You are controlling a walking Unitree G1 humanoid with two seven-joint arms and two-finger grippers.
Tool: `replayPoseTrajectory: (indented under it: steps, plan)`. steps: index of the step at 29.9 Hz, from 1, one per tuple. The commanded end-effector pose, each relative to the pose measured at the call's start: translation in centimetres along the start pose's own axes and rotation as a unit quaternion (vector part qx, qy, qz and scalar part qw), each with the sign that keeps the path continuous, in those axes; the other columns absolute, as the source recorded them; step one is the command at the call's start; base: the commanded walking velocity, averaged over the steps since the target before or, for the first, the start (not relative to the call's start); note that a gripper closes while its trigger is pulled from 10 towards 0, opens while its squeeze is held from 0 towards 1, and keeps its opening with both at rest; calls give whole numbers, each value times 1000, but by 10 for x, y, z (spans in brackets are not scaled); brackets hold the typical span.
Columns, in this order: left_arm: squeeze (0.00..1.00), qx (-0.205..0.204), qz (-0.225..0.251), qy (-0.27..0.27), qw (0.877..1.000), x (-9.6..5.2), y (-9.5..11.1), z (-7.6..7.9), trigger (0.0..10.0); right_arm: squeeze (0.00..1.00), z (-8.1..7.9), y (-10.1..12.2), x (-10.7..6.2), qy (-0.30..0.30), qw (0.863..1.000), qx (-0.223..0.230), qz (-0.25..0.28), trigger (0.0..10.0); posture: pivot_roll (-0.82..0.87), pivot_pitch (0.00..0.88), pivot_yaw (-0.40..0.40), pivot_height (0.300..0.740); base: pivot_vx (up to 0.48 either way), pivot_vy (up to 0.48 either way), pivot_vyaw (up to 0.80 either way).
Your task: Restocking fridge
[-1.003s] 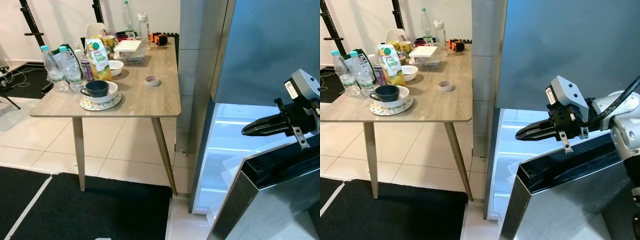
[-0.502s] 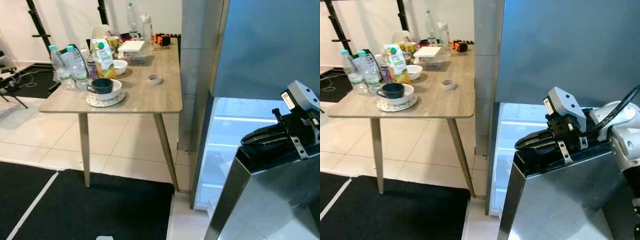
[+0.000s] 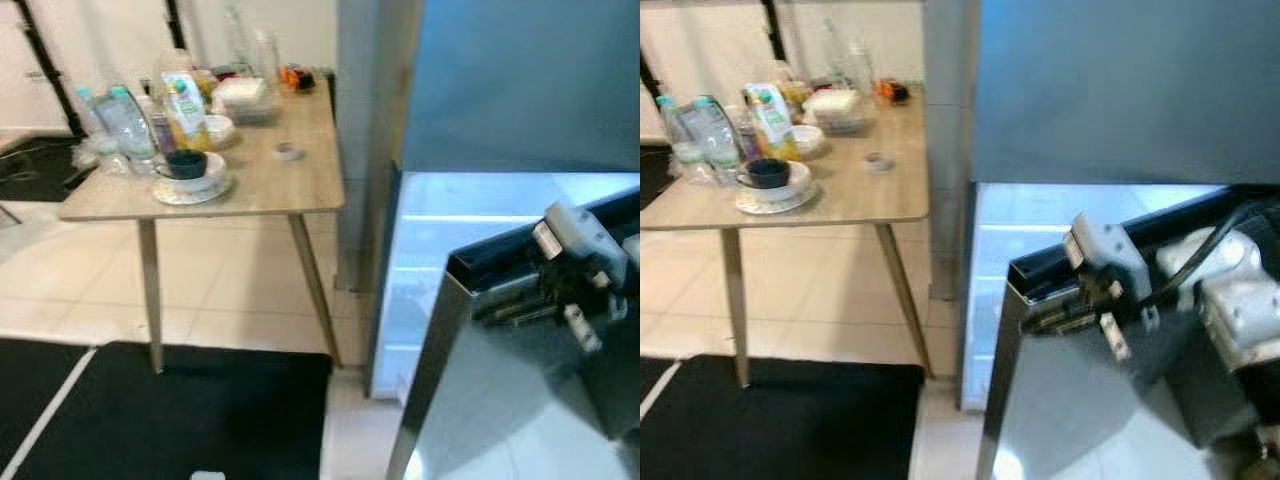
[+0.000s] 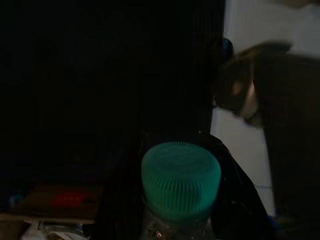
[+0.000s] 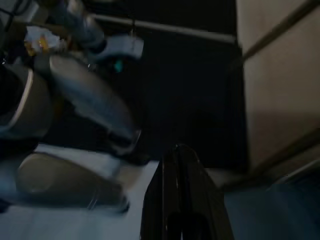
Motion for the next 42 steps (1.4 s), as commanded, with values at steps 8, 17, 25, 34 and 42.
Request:
replayPoseTrajectory:
  steps: [8,17,25,34,42]
  plan:
    - [0,2,-16,3,1000,-2,-12,-2,10000,0,4,-105,38,-72,977,190,-63,10000,-119,0,3,740,-274,0,0]
    - [0,-13,-10,9,1000,-1,-11,-2,10000,0,-6,-218,72,-328,857,388,-87,10000,-121,0,3,740,-30,0,0]
    - [0,-8,-5,3,1000,1,-3,7,10000,0,-85,-285,92,-383,761,490,-185,10000,-123,0,9,740,0,0,-189]
    - [0,-12,-2,6,1000,1,-1,8,10000,0,-150,-312,111,-386,707,536,-252,10000,-125,0,26,740,0,0,-779]
    - [0,-19,4,11,1000,1,0,7,10000,0,-151,-312,114,-391,706,531,-258,10000,-129,0,29,740,0,0,-781]
Point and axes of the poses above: a point about 5 cm out from each wrist's last joint towards the gripper, its own x axis pointing out of the wrist towards the gripper, its own y axis along the axis of the wrist's last joint, z = x × y, the point moved 5 cm from there along x, pointing out of the wrist towards the gripper, and after that the axes turned 6 degrees about x, right-handed, at the moved point
